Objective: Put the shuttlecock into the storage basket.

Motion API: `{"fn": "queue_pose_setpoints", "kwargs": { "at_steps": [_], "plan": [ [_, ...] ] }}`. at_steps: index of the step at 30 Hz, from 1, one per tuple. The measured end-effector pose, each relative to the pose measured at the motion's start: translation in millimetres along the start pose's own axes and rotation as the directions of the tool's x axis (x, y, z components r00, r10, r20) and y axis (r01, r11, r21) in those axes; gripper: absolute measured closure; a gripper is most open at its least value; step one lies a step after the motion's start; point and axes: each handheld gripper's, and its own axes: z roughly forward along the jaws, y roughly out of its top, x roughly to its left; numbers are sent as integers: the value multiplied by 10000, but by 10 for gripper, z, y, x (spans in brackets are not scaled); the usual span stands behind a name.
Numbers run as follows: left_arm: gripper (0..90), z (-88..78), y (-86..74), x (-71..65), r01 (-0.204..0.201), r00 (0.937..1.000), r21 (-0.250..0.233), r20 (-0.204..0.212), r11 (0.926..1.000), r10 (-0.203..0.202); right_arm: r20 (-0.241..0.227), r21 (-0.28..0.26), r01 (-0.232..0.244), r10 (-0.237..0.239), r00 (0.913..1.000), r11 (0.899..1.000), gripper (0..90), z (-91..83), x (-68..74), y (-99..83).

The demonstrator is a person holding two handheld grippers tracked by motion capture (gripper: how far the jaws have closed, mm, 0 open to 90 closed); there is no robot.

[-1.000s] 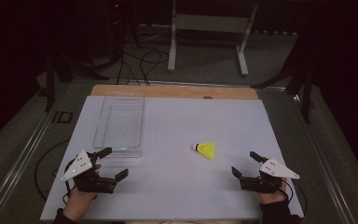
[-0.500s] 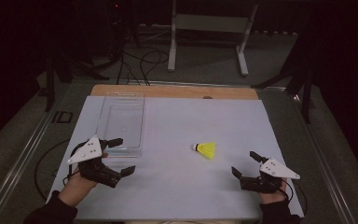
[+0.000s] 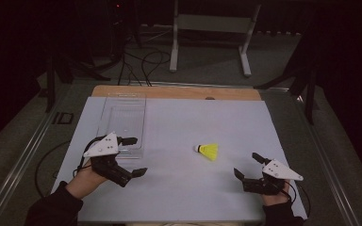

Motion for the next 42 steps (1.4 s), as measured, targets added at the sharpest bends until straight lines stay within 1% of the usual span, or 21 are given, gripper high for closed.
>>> {"fn": "queue_pose_setpoints", "kwargs": {
  "at_steps": [2,3,4,7,11,13,16,17,23,24,25,28,30,31,34,35,37,38,39,40,42],
  "plan": [
    [0,44,41,-1,58,9998,93,166,9999,-60,-18,-10,-15,15,10000,10000,90,1,-2,-1],
    [0,69,61,-5,40,10000,192,65,9998,-41,-10,2,-14,14,10000,10000,90,1,-1,-1],
    [0,93,81,-9,-35,10000,352,-31,9994,36,-30,-13,-11,11,10000,10000,90,3,-2,-2],
    [0,177,139,-28,-95,10000,981,16,9951,94,-39,-14,-19,19,10000,10000,90,2,-2,-2],
    [0,270,190,-40,-137,9974,1343,718,9908,40,-41,-18,-18,18,10000,10000,90,-1,-3,-1],
    [0,318,207,-48,-356,9935,1613,1127,9863,174,-54,-23,-24,24,10000,10000,90,-1,-3,-2],
    [0,405,225,-54,-643,9866,2249,1604,9723,282,-68,0,-15,15,10000,10000,91,3,-3,-3],
    [0,441,231,-57,-701,9839,2510,1771,9654,254,-73,0,-5,5,10000,10000,90,3,-2,-3],
    [0,550,251,-78,-1214,9728,3018,2256,9456,529,-98,-10,-6,6,10000,10000,90,1,-1,-1],
    [0,567,257,-81,-1282,9726,3113,2253,9416,579,-98,-11,-9,9,10000,10000,90,2,-1,-1],
    [0,580,264,-82,-1335,9696,3147,2376,9398,582,-106,-4,0,0,9999,10000,90,2,1,0],
    [0,630,284,-89,-1542,9590,3397,2775,9278,577,-108,-3,-1,1,9999,10000,90,3,2,0],
    [0,669,299,-88,-1626,9542,3609,2945,9183,532,-117,-8,-9,9,9999,10000,90,5,3,0],
    [0,689,307,-84,-1693,9494,3707,3101,9132,502,-115,-4,-12,12,9999,10000,90,5,4,0],
    [0,750,328,-83,-1772,9447,3925,3249,9025,442,-112,-3,13,-13,9999,10000,90,5,4,1],
    [0,762,341,-83,-1795,9457,3873,3212,9043,501,-118,-2,4,-4,9999,10000,91,4,4,1],
    [0,775,368,-69,-1679,9387,3555,3424,9195,391,-129,-20,-9,9,9999,10000,90,5,3,0],
    [0,783,382,-64,-1662,9366,3486,3486,9224,370,-142,-18,-27,26,9999,10000,91,5,3,0],
    [0,790,395,-57,-1748,9313,3387,3616,9245,436,-141,-21,-22,22,9999,10000,91,6,4,0],
    [0,799,405,-51,-1729,9312,3324,3618,9271,440,-141,-21,-22,22,9999,10000,91,6,4,0],
    [0,821,423,-39,-1839,9252,3249,3760,9277,518,-152,-16,-22,22,9999,10000,90,4,6,1]
  ]
}}
